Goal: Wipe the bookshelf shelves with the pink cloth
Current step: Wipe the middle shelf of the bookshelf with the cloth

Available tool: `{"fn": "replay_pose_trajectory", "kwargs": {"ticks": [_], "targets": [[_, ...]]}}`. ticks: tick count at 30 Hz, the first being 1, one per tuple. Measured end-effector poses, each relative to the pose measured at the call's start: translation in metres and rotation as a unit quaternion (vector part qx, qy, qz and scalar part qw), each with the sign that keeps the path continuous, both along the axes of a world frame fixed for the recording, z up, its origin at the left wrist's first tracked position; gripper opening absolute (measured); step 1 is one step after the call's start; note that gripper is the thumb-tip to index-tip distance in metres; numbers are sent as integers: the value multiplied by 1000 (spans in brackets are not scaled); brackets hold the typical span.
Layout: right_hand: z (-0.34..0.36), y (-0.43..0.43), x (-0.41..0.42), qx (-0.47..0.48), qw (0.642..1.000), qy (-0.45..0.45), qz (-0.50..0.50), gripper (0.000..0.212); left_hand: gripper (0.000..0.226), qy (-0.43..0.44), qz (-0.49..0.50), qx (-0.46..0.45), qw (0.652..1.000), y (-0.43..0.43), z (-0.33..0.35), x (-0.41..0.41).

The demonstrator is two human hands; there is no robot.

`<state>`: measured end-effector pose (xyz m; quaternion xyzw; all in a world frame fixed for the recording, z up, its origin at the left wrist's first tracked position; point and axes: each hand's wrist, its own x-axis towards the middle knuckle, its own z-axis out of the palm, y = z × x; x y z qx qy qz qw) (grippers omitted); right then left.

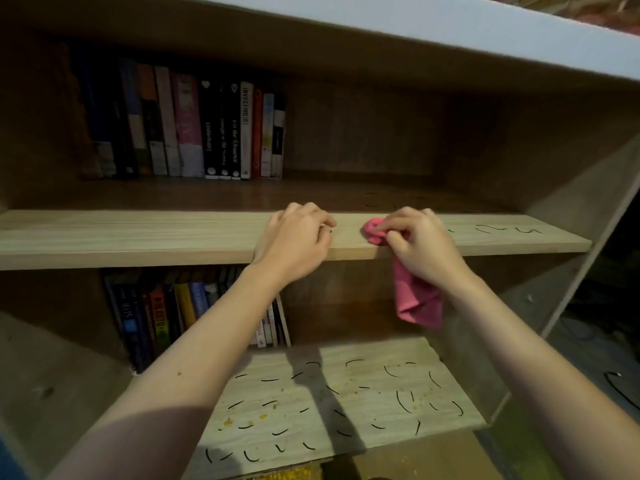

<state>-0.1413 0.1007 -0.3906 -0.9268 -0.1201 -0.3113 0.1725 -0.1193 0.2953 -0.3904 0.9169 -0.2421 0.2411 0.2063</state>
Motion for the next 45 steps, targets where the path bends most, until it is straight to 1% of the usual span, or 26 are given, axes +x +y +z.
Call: {"fn": "replay_pose_trajectory", "kwargs": {"ticks": [2, 5, 8, 10, 13, 16, 19, 21, 24, 27, 29, 30, 32, 34, 36, 37, 39, 41, 43, 45], "targets": [[-3, -13, -1, -7, 998, -7, -56, 28, 30, 11, -26, 4, 1000, -19, 2, 3], [-10, -23, -9, -30, 998, -19, -44, 28, 31, 34, -43, -8, 998, -44, 7, 9], [-6, -53, -11, 1, 996, -10, -91, 27, 32, 61, -68, 5, 996, -69, 9, 15], [-9, -68, -14, 3, 993, -26, -117, 26, 32, 70, -79, 15, 994, -85, 9, 19], [-17, -78, -21, 6, 993, -45, -108, 26, 34, 78, -87, 25, 993, -107, 10, 25], [-9, -101, -14, 20, 989, -21, -148, 26, 38, 83, -94, 45, 991, -120, 10, 29], [3, -108, 2, -4, 982, 5, -189, 30, 43, 82, -85, 49, 992, -123, 10, 34], [4, -95, 7, -23, 984, 5, -179, 31, 45, 80, -75, 54, 992, -125, 9, 36], [0, -86, 3, -28, 993, -4, -118, 30, 49, 73, -65, 54, 994, -126, 7, 37], [11, -112, 12, 10, 990, 34, -139, 31, 48, 65, -66, 53, 994, -125, 7, 38], [15, -118, 19, 0, 987, 36, -157, 32, 48, 68, -64, 55, 994, -126, 5, 37], [13, -112, 21, -13, 988, 28, -149, 33, 48, 68, -63, 57, 994, -126, 5, 37], [7, -97, 20, -29, 994, 22, -102, 33, 48, 65, -60, 58, 994, -126, 6, 36], [10, -96, 19, -11, 997, 40, -67, 32, 47, 63, -57, 60, 995, -126, 7, 34], [18, -108, 24, 28, 994, 65, -78, 30, 45, 68, -58, 62, 994, -126, 8, 32], [20, -112, 27, 26, 993, 70, -97, 29, 45, 70, -58, 61, 994, -126, 9, 32], [16, -107, 29, -8, 991, 56, -122, 30, 45, 71, -56, 57, 994, -126, 9, 32], [10, -96, 24, -19, 995, 34, -90, 30, 44, 67, -51, 55, 995, -126, 9, 31], [10, -98, 21, 11, 998, 41, -49, 31, 44, 71, -46, 57, 995, -127, 10, 30], [17, -109, 27, 60, 994, 60, -64, 31, 44, 73, -43, 60, 995, -128, 11, 30]]}}
